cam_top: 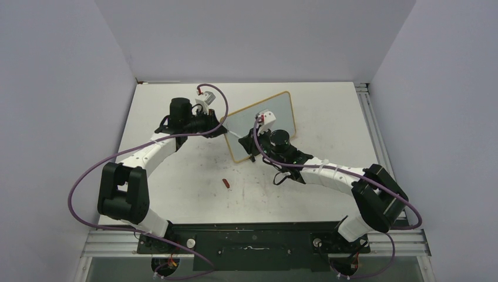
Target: Write a sentence on the whiteboard
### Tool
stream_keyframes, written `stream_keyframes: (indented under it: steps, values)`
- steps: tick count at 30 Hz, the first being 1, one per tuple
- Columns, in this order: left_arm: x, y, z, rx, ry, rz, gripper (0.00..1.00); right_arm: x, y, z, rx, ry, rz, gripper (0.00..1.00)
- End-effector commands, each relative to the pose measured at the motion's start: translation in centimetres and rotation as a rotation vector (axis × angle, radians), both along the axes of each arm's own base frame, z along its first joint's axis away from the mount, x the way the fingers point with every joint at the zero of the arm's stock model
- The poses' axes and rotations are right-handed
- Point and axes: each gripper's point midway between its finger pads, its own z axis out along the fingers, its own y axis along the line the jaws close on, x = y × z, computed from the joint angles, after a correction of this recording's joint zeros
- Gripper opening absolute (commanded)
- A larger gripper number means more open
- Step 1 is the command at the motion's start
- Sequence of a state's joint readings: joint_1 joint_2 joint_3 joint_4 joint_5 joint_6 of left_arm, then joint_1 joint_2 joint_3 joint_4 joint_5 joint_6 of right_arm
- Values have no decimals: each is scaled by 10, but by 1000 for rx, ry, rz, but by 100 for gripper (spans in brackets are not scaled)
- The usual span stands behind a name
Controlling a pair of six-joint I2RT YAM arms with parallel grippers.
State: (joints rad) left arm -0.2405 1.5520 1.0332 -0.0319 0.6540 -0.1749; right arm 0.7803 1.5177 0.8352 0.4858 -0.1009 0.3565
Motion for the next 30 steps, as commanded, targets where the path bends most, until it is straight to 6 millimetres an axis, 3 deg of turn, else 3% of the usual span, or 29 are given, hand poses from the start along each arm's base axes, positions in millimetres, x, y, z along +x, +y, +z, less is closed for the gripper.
stream_keyframes:
  steps: [1, 10, 21, 30]
  values:
    - [-5, -3, 6, 19, -4, -14, 0, 1, -7, 12, 28, -33, -35, 5]
    - [-5, -2, 5, 21, -4, -11, 0, -5, -9, 12, 20, -31, -27, 5]
    - [-4, -2, 4, 25, 1, -7, 0, -19, -8, 52, 75, -103, 13, 5]
    - [-4, -2, 5, 25, -3, -7, 0, -12, -1, 45, 53, -105, 22, 5]
